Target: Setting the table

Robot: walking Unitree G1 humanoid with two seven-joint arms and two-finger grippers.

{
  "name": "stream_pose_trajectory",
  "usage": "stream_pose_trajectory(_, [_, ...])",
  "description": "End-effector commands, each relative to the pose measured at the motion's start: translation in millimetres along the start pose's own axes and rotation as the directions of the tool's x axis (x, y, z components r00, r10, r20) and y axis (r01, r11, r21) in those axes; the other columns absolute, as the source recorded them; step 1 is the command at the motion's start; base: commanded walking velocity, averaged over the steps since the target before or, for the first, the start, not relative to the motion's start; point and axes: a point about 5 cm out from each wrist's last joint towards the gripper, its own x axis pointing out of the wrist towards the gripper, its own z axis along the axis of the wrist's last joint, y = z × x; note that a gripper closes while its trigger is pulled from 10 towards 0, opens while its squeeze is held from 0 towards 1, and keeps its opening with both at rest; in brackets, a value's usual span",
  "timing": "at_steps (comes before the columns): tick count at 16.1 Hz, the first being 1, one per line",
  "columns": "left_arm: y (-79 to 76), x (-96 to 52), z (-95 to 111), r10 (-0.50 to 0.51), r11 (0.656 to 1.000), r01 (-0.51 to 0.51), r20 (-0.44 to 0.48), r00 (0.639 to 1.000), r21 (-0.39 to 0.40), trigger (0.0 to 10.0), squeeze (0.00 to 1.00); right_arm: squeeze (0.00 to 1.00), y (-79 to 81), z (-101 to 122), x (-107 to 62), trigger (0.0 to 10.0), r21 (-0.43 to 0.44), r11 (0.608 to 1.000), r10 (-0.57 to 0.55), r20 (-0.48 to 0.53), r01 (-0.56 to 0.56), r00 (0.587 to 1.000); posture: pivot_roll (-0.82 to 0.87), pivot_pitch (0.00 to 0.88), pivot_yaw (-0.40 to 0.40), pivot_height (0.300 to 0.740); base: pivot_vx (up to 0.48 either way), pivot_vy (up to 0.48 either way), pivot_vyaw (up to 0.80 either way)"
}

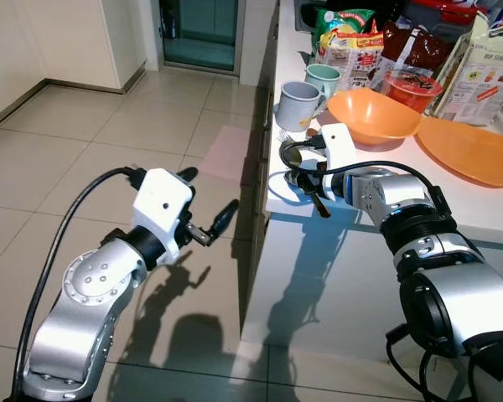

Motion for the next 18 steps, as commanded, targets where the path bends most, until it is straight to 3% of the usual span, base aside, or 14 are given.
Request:
stream_pose_trajectory(1, [-7.0,0.0,4.5,-0.046,0.999,0.046,0.014,0.999,-0.003,10.0,0.00,0.00,-0.8,-26.8,4.0,0.0,0.021,1.000,0.014,-0.117,-0.012,0.993,0.09,0.000,-0.113,0.740,0.000,0.000,0.00])
stream_pose_trajectory(10, [-7.9,-0.4,4.6,-0.063,0.998,0.063,0.007,0.998,-0.007,10.0,0.00,0.00,-2.9,-26.9,3.3,0.0,0.025,1.000,0.021,-0.117,-0.018,0.993,0.09,0.000,-0.111,0.740,0.000,0.000,0.00])
stream_pose_trajectory(18, [-5.9,1.5,6.2,-0.067,0.998,0.067,0.009,0.998,-0.001,10.0,0.00,0.00,-8.2,-25.6,1.0,0.0,0.114,0.993,0.024,-0.085,-0.015,0.996,0.09,0.000,-0.105,0.740,0.000,0.000,0.00])
